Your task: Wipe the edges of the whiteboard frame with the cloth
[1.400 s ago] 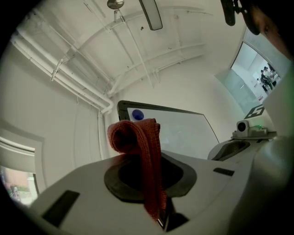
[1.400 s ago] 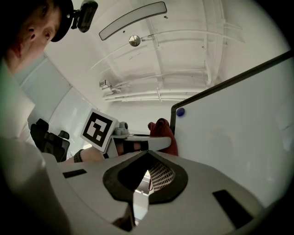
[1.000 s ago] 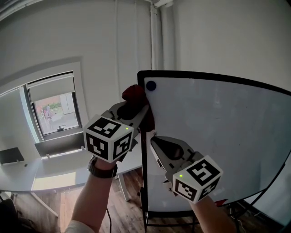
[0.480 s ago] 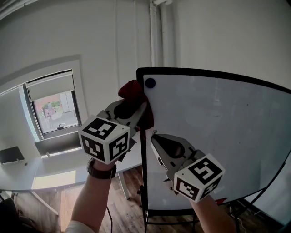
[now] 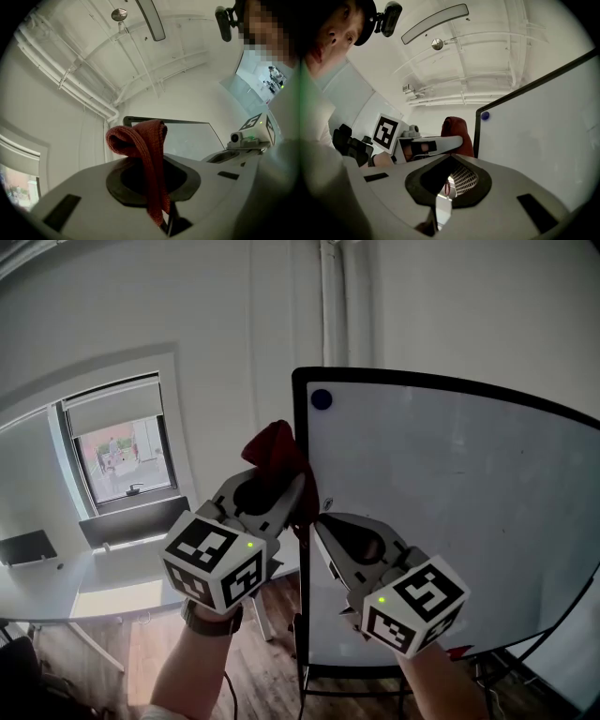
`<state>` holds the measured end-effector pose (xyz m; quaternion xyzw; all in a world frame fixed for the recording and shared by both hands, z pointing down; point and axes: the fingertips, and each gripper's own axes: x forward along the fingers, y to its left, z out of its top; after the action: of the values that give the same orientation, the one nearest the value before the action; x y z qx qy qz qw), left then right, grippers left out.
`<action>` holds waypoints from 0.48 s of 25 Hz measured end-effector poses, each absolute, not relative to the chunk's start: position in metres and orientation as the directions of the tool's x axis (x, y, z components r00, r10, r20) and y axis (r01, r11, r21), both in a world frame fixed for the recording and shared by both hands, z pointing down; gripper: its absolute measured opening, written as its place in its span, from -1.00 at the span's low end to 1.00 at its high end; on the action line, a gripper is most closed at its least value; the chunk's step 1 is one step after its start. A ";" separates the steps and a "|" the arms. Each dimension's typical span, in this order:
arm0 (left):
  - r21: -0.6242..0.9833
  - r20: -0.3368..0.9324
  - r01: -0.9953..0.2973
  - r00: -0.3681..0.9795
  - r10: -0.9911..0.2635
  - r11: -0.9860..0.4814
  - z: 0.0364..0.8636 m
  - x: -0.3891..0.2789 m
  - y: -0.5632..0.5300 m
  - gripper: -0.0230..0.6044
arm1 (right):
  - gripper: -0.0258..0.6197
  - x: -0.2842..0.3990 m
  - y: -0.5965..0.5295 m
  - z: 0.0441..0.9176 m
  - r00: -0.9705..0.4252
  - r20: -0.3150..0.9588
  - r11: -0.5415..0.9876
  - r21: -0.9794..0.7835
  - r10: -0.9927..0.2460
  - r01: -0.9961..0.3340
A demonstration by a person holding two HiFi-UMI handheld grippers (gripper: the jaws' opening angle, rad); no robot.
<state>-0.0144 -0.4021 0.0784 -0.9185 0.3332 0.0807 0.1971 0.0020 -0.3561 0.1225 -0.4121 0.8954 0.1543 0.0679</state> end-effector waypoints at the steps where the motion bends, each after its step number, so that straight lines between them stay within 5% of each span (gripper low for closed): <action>1: -0.300 -0.277 -0.646 0.763 -0.583 -0.702 0.085 -0.017 -0.400 -0.72 | -0.91 0.001 -0.356 0.126 -0.655 -0.244 0.617 0.218 -0.716 -0.756; 12: -0.255 -0.186 -0.655 0.756 -0.628 -0.712 0.163 -0.026 -0.384 -0.72 | -0.91 0.008 -0.347 0.172 -0.674 -0.181 0.651 0.175 -0.716 -0.738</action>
<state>-0.0265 -0.3838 0.1631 -0.9241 0.3470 0.0429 0.1543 0.0084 -0.3468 0.1720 -0.4006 0.9074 0.1173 0.0478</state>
